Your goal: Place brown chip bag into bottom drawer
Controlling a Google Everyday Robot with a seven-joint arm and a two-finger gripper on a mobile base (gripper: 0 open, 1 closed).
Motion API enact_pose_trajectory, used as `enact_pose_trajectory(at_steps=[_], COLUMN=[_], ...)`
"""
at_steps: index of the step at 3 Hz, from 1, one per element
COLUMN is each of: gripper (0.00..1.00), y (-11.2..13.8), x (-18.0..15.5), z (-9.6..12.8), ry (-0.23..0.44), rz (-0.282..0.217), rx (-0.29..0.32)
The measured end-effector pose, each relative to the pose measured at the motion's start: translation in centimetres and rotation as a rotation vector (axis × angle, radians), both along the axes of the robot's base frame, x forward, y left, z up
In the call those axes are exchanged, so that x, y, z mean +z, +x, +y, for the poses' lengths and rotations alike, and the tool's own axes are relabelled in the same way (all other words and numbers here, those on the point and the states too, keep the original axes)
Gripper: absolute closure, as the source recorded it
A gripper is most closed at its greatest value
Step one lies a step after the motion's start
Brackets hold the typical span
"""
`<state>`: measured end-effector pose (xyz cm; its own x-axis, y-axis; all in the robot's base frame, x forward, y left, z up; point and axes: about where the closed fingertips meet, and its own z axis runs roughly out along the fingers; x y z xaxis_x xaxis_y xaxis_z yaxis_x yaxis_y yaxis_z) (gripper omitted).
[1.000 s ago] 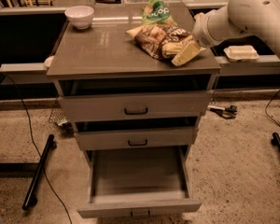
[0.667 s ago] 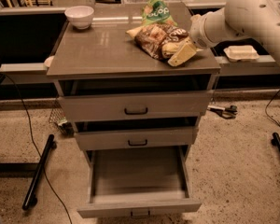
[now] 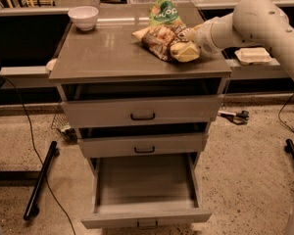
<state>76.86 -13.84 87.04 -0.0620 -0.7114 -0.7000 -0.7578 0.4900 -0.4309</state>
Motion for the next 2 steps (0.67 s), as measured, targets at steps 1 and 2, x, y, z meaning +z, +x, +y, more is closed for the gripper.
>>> enact_pose_trajectory(at_steps=[1,2], gripper=[0.64,0.88], y=[0.4,-1.0], x=[-0.7,1.2], z=[1.5,1.9], ry=[0.02,0.012], rz=[0.01,-0.039], rx=[0.04,0.071])
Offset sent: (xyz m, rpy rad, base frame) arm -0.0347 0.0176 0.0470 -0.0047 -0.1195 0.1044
